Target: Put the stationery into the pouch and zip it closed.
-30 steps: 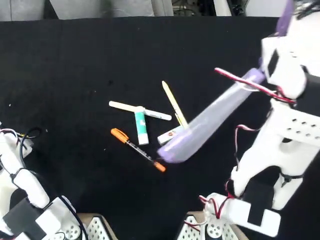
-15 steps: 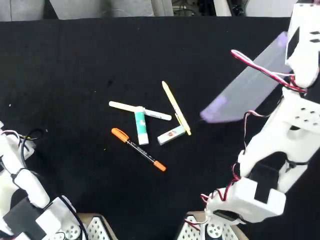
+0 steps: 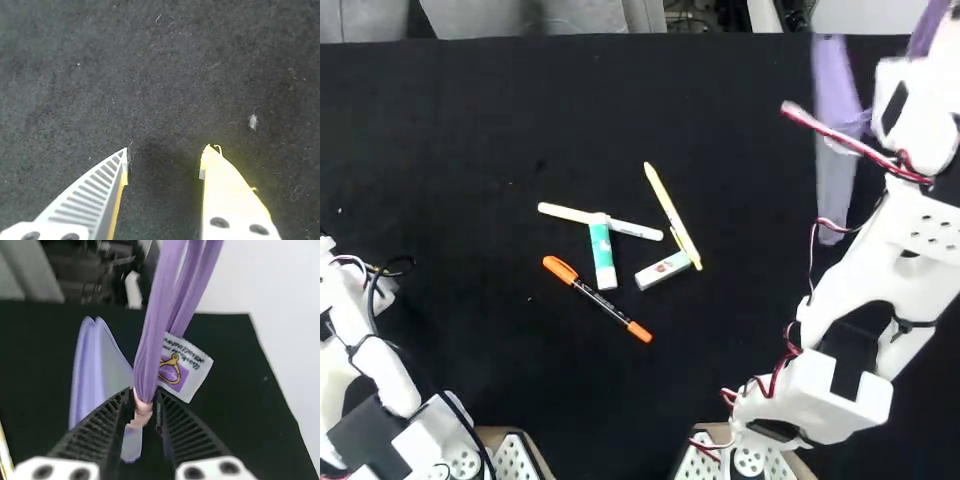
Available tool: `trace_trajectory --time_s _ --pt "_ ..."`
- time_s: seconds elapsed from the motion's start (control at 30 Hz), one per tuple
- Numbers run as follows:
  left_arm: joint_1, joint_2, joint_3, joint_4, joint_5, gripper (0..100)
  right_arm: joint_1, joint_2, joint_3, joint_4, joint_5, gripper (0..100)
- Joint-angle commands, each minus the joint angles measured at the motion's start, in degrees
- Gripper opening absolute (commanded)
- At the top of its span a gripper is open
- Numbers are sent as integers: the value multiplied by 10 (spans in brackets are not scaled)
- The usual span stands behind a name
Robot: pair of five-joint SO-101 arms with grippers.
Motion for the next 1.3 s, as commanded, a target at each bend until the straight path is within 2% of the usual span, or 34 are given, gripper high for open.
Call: trace_trajectory --time_s 0.0,0.13,0.33,0.53,0.73,0.93,1.13,1.27 --pt "7 -14 -6 -4 4 234 30 -34 47 34 31 11" --pt "7 -11 -6 -4 4 234 30 -103 145 38 110 11" --pt "7 -11 -6 -4 4 234 -4 -271 354 37 164 11" --pt "7 -11 -5 -3 4 234 -128 -448 593 22 162 11" --pt "7 -15 16 -5 2 234 -236 -575 767 -42 92 11" --pt "17 -16 26 -3 1 235 -259 -643 916 -123 31 11" --pt "113 -17 42 4 0 238 -260 -705 991 -194 -32 11" --pt "181 -17 8 67 1 238 -275 -744 992 -204 -50 11"
